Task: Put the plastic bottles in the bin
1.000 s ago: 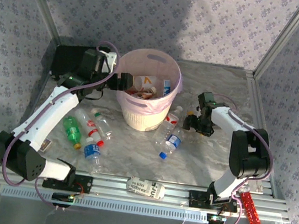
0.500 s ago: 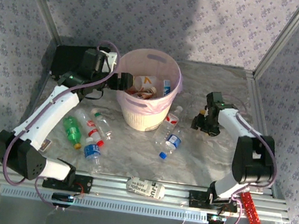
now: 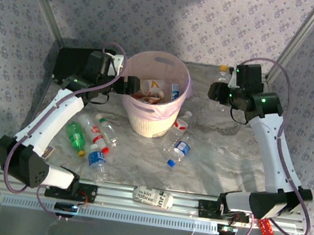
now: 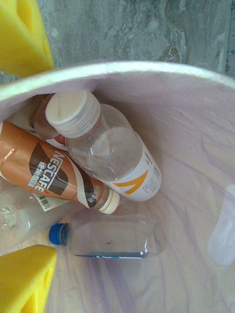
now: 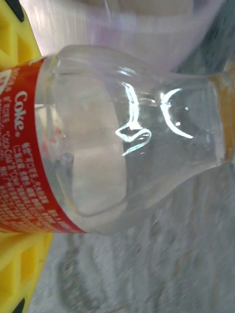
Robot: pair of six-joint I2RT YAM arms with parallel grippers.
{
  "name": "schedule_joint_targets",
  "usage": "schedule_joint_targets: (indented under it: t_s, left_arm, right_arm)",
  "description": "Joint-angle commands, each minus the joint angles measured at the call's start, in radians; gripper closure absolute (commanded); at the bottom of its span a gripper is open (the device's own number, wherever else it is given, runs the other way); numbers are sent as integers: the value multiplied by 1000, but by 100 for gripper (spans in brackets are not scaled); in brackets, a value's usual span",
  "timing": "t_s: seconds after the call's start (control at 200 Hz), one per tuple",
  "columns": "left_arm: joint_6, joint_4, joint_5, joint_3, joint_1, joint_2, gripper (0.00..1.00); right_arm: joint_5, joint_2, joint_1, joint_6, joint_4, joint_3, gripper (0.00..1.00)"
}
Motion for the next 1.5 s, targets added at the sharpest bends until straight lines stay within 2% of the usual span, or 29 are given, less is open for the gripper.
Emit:
schedule_joint_targets:
  t_s: [0.0,0.21,0.465,0.765,0.999,1.194,1.224,1.269,1.499]
  left_arm:
    - [0,27,17,2,-6,13,12]
    - [0,24,14,0,-6,10,12]
    - [0,24,17,-3,-6,9,12]
    - [3,12,4,-6,-6,7,12]
    - [11,-2,2,8,-5,13,12]
    - [13,4,10,8,-5,14,12]
    - [14,4,11,10,-4,15,12]
    - [14,5,11,10,-4,16,12]
    - [16,7,11,10,-4,20,12]
  right_arm:
    - [31,60,85,-20,-78,139,48]
    - [55,232,281,-43,-102,405,48]
    - [38,427,391,-47,-89,538,48]
    - [4,569,392,-56,-113,548,44]
    - [2,603,396,-57,-118,551,25]
    - [43,608,397,-68,-156,645,12]
    - [49,605,396,-69,-161,657,5]
    - [56,596,398,-72,-167,675,1]
    - [67,485,391,-73,-159,697,1]
